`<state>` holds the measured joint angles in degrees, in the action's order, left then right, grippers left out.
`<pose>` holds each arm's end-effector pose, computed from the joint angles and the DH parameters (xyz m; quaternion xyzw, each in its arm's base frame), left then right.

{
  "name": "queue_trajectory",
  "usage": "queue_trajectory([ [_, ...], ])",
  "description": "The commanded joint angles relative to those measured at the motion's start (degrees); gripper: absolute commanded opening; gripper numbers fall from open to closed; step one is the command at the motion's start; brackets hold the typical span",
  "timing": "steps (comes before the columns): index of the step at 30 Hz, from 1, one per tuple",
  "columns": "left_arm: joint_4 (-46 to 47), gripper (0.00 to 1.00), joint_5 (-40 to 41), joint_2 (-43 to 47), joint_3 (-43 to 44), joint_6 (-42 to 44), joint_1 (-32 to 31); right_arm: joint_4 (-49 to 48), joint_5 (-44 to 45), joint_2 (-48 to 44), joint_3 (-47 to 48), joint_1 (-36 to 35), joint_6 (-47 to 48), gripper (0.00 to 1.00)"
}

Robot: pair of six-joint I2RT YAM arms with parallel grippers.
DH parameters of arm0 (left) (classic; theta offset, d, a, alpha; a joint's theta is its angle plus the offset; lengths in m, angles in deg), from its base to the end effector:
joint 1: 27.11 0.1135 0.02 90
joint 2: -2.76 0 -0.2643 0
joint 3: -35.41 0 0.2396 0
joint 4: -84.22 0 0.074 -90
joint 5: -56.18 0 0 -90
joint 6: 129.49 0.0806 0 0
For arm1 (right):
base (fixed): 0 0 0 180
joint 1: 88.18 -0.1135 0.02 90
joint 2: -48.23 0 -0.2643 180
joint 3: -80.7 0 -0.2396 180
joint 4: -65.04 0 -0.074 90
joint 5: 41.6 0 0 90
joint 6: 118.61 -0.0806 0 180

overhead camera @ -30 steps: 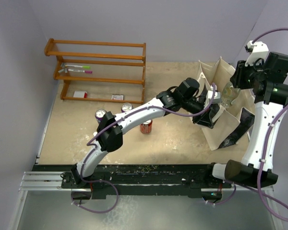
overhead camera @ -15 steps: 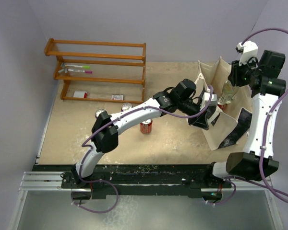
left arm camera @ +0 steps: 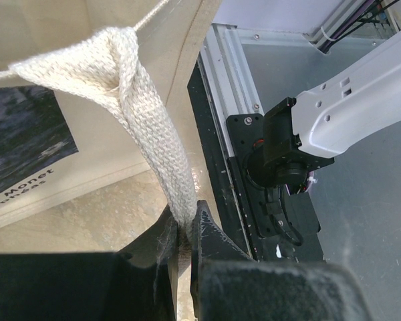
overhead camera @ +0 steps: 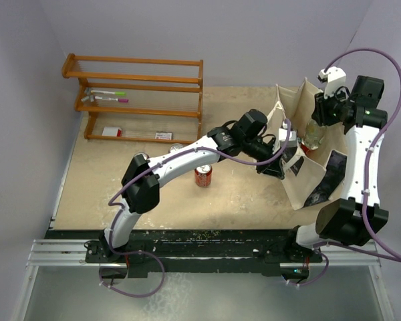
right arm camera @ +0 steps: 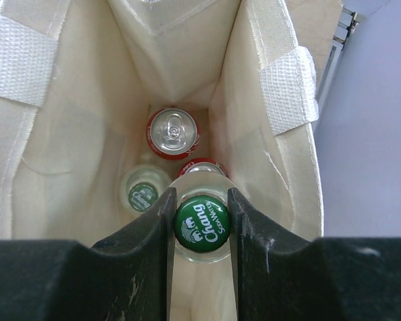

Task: Place the beverage into the canvas bag
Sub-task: Place the drink in the canvas bag.

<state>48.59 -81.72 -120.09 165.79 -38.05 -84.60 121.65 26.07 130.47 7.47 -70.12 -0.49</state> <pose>0.2257 -0.4655 0.3066 0.5673 0.5797 -0.5282 0.2513 0.3215 -0.0726 0.3960 -0.1687 0.8469 -0.0304 0.5034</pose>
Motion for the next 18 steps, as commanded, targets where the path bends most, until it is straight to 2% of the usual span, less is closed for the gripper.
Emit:
queue_trajectory([
  [1, -0.35, 0.0, -0.36, 3.63, -0.72, 1.77, 0.48, -8.52, -0.78, -1.23, 0.46, 0.29, 4.71, 0.0],
  [18, -1.2, 0.0, -2.18, 3.62, -1.21, 3.27, 0.37, -10.28, 2.53, 0.93, -3.7, 0.23, 6.43, 0.0],
])
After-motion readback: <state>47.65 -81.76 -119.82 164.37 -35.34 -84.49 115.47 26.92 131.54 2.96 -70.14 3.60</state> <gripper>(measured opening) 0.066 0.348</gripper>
